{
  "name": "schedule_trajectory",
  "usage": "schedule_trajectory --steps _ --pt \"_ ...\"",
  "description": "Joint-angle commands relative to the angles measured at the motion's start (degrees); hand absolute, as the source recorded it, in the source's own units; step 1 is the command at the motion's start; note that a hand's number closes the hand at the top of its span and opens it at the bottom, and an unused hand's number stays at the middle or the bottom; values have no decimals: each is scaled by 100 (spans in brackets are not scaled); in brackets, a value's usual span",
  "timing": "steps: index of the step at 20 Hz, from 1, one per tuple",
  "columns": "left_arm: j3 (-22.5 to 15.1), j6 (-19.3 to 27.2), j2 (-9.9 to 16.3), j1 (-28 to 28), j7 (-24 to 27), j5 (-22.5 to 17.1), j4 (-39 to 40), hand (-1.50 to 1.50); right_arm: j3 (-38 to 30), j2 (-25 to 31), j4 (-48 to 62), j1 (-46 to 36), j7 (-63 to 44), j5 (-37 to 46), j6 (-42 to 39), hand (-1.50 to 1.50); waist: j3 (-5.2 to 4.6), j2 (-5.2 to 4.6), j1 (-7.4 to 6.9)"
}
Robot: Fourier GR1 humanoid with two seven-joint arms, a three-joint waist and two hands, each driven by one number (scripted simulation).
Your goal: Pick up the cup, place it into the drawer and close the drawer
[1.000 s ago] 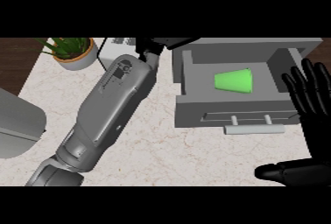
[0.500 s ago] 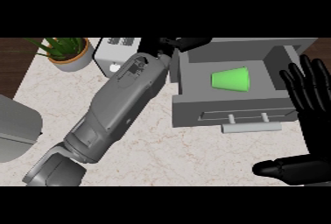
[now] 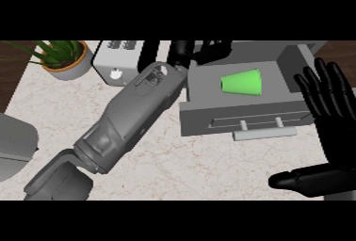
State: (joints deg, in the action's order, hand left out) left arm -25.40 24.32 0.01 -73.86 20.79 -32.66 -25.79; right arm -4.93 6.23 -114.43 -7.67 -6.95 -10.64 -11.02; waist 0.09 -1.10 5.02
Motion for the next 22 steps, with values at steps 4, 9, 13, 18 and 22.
schedule_trajectory --steps 4,9,13,18,22 --pt "-660 111 -1 -228 -111 -10 509 150 129 -86 48 -63 68 104 34 -150 0 -23 44" --pt "-1018 542 -1 -198 -312 -227 267 -150 -36 -24 93 -183 42 -192 -60 -150 2 -29 137" --pt "-931 370 -1 -174 -86 -562 74 -150 137 -156 -205 -4 -40 -203 -12 -150 -1 -12 110" --pt "-623 120 -1 -205 472 -1033 -52 -150 -85 14 -81 -131 -179 -727 -258 -150 -2 -17 76" --pt "-259 -130 -1 -150 905 -1198 -263 -150 -297 116 -61 156 -126 -944 -396 -150 -6 52 -245"
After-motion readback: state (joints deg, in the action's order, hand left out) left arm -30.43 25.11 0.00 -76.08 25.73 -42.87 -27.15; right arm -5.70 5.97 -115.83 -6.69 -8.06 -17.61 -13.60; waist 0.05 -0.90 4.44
